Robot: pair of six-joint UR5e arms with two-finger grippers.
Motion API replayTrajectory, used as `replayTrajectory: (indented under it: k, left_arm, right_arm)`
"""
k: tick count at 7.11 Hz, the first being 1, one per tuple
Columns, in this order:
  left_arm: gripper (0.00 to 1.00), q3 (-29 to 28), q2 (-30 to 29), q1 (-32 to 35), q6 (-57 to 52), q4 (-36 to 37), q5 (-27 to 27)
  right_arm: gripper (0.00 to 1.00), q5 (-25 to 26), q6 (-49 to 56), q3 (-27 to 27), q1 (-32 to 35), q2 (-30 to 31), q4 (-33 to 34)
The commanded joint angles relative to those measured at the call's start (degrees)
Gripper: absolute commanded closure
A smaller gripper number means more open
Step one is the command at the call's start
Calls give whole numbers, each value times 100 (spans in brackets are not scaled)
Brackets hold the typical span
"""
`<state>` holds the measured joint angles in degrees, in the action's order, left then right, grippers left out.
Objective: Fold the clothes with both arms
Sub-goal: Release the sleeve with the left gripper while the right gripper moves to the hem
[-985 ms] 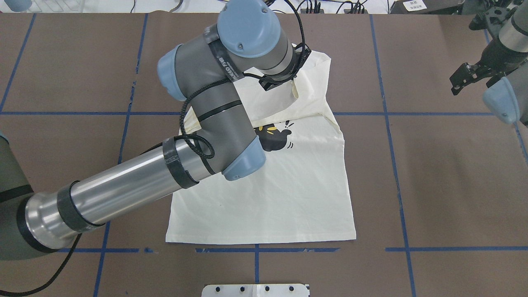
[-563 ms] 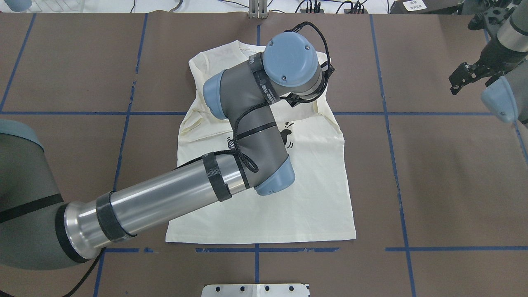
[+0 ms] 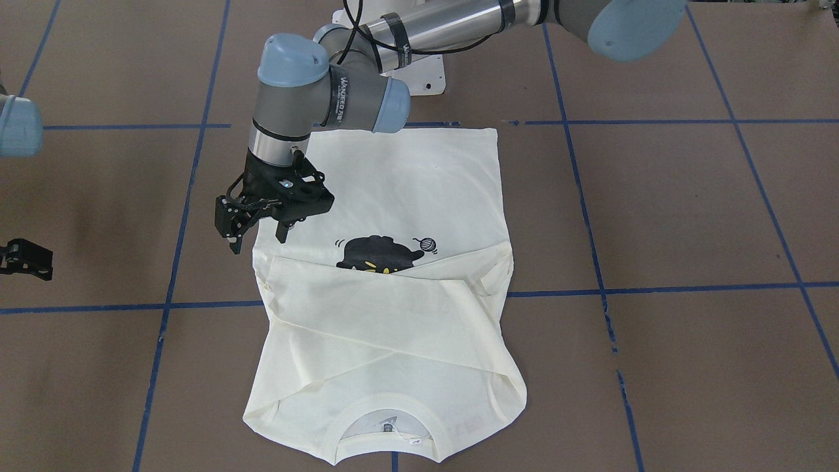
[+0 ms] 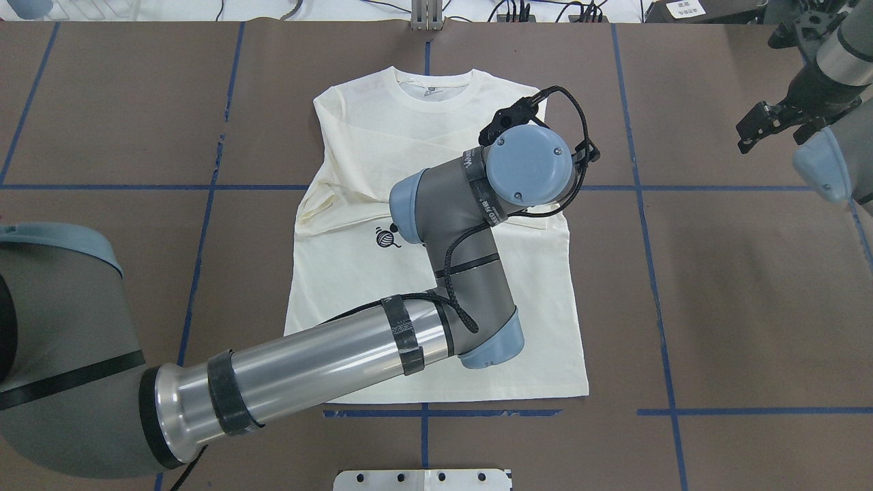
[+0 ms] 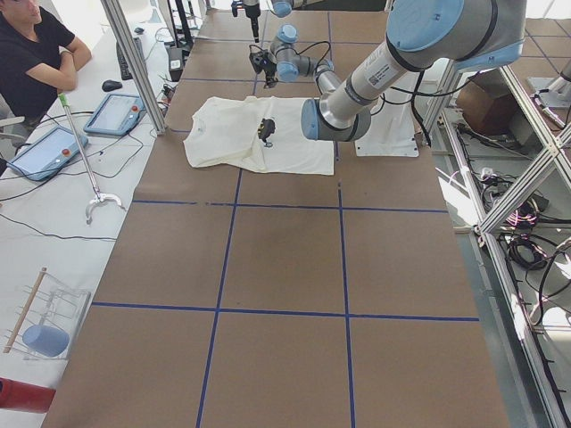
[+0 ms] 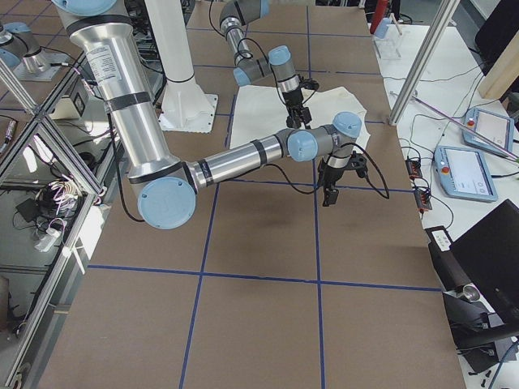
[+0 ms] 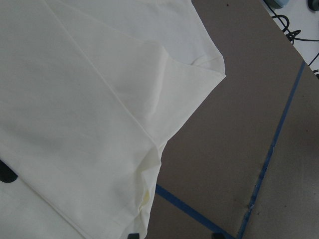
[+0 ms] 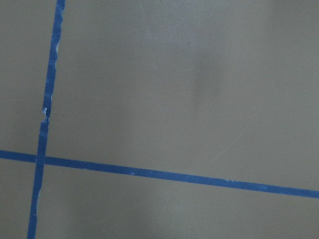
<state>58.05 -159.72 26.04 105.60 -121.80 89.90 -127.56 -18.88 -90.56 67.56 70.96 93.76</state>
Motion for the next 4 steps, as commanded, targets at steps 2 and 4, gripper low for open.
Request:
replayTrajectory:
  k: [2,4]
  left_arm:
    - [0,1737,992,137,-1721,1714,455]
    - [0,3790,2499,366,-2785,2577,774]
  right_arm:
    - [0,-76,-1468,-294,-451,197,-775]
    - [0,526,-3611,-688,-1398,758,-2618]
